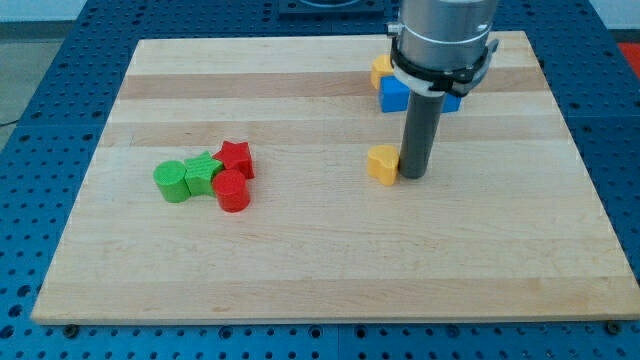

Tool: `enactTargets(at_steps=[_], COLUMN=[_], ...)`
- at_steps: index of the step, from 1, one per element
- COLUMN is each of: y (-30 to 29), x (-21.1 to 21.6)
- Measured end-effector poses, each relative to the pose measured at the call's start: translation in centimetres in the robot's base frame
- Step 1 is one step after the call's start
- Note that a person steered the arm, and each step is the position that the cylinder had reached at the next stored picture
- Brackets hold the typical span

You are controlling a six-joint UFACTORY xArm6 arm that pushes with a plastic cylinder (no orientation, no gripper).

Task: Push yellow heart into the blue triangle

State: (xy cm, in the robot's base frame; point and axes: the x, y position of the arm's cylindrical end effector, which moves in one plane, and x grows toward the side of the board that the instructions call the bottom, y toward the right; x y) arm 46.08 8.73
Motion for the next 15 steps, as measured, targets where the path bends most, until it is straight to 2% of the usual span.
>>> enactTargets(at_steps=[1,2,3,5,6,7,8,10,13,14,15], y=[-3.6,-7.0,-8.7,2.0,0.3,-5.4,-5.7,-0.2,2.4,1.5,7.2], x=[2.0,2.2,0.7,0.1,-0.4,3.1,-0.7,-2.9,-8.6,-3.8,-2.0])
